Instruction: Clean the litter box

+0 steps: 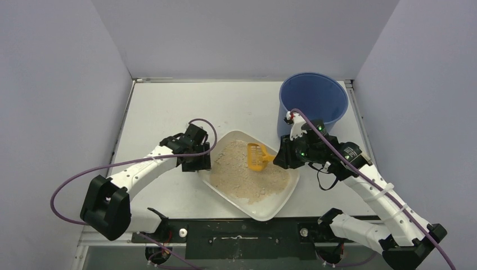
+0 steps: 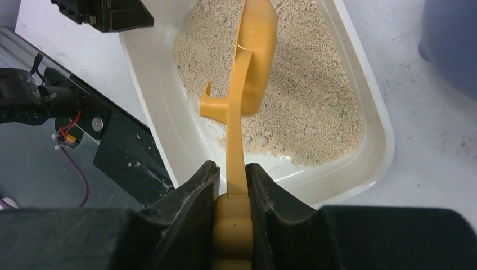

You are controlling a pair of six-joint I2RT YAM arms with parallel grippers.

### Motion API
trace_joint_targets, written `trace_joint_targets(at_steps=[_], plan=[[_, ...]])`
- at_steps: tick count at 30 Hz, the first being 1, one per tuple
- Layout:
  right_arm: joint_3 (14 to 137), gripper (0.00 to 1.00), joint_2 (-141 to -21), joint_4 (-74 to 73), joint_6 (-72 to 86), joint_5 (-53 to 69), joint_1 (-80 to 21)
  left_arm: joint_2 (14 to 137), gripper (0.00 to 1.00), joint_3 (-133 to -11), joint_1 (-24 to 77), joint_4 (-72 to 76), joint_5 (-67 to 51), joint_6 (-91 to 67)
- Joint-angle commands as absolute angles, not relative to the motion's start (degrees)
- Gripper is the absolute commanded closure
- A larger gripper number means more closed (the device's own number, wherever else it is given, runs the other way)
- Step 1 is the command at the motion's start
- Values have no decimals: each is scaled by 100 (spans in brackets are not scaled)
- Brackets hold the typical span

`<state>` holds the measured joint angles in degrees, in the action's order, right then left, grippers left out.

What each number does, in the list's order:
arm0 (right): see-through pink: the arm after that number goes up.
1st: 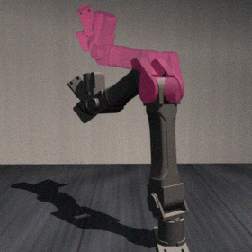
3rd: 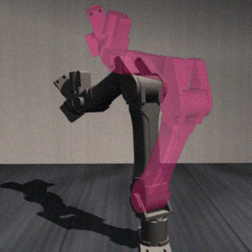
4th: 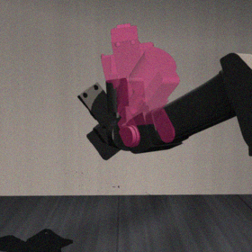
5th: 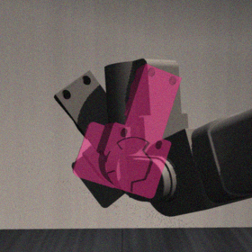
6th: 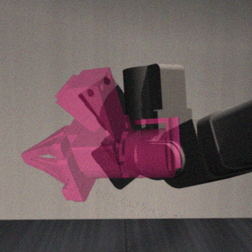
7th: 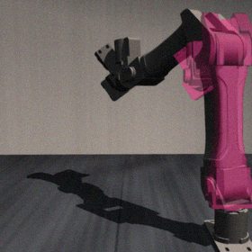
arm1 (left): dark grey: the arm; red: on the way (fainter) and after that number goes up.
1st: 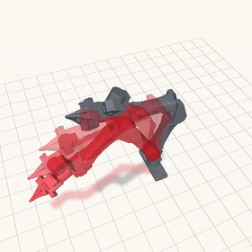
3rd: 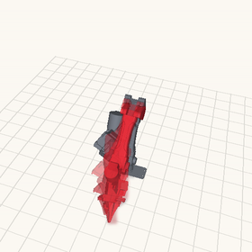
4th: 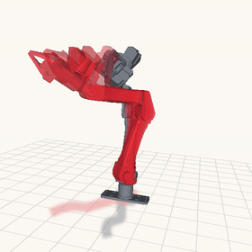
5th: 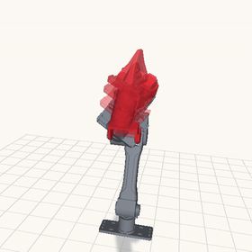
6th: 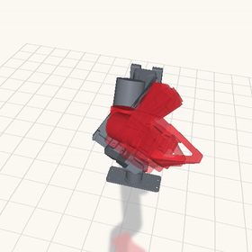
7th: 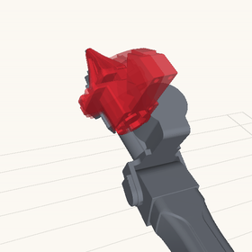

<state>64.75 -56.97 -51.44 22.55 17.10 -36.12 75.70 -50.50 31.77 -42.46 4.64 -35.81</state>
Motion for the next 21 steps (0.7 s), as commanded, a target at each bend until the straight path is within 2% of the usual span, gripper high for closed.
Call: trace_joint_targets(at_steps=[1, 7, 15, 17, 21], plan=[[6769, 100, -5466, -5527, 2312, 1711, -3665, 7975, 43, -5600, 3182, -4136, 810, -2983], [6979, 100, -5410, -6242, 2596, 1294, -3661, 8782, 44, -5896, 3175, -3747, 476, -2608], [6919, 100, -5214, -6688, 3048, 1042, -3648, 9592, 58, -6360, 3164, -3456, 388, -2330], [6895, 100, -5180, -6801, 3154, 982, -3649, 9751, 63, -6477, 3163, -3447, 386, -2242], [6920, 100, -5145, -7100, 3438, 632, -3648, 9934, 90, -6668, 3155, -3567, 541, -2069]])
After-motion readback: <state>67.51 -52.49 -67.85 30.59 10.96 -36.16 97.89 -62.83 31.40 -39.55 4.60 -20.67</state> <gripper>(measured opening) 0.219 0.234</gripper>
